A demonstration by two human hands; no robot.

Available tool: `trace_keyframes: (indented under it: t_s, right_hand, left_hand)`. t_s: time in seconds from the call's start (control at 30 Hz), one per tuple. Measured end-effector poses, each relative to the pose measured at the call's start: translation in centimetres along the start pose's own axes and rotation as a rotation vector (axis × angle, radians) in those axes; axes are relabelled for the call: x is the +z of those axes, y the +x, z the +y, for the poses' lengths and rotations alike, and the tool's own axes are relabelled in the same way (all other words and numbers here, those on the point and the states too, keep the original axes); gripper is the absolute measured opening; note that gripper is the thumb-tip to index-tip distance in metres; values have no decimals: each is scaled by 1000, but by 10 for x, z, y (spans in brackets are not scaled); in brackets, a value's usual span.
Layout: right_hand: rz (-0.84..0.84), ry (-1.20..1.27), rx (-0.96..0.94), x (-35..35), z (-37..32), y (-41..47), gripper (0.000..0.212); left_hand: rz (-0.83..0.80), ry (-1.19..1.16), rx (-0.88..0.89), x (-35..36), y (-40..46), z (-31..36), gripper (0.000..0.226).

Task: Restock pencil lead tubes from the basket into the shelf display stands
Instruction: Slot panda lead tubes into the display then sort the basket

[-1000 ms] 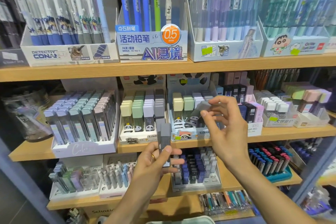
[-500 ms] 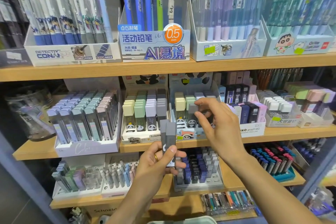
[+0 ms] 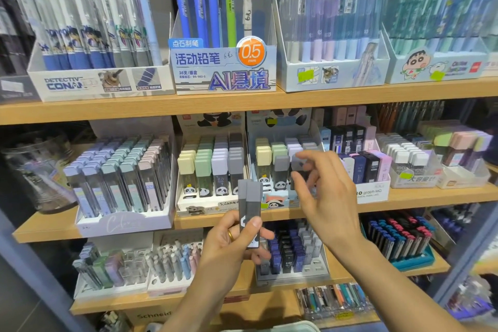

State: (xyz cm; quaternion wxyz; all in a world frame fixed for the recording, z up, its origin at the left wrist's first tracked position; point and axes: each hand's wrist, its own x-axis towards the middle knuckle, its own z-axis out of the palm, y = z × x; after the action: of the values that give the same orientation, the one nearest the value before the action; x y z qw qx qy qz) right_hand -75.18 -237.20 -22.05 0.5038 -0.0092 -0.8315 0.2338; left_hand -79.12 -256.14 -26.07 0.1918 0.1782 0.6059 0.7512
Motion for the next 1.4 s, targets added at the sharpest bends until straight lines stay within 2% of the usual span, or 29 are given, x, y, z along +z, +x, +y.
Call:
trace_keyframes:
  t_s: [0.07, 0.17, 0.33, 0.5, 0.67, 0.77, 1.03, 1.4]
  right_hand:
    - [-48, 173, 152, -2, -13, -10, 19]
    - [-256, 431, 454, 2, -27, -21, 25]
    - [-288, 720, 591, 5, -28, -24, 30]
    - [-283, 654, 546, 6, -23, -24, 37]
    - [-31, 627, 375, -8, -20, -6, 37]
    - [21, 523, 229, -7, -20, 3, 33]
    - [-52, 291, 15, 18, -13, 2, 28]
    - [-142, 141, -58, 23, -9, 9, 32]
  left_hand:
    - [-20, 33, 11, 1, 0, 1, 23]
    - [-51, 65, 24, 3, 0, 0, 34]
    - [-50, 67, 19, 5, 2, -3, 39]
    - [-33, 6, -29, 7, 2, -3, 28]
    - [72, 14, 37, 1, -1, -2, 21]
    - [104, 14, 58, -2, -1, -2, 22]
    - [106, -20, 58, -4, 0, -4, 21]
    - [114, -40, 53, -6, 0, -3, 22]
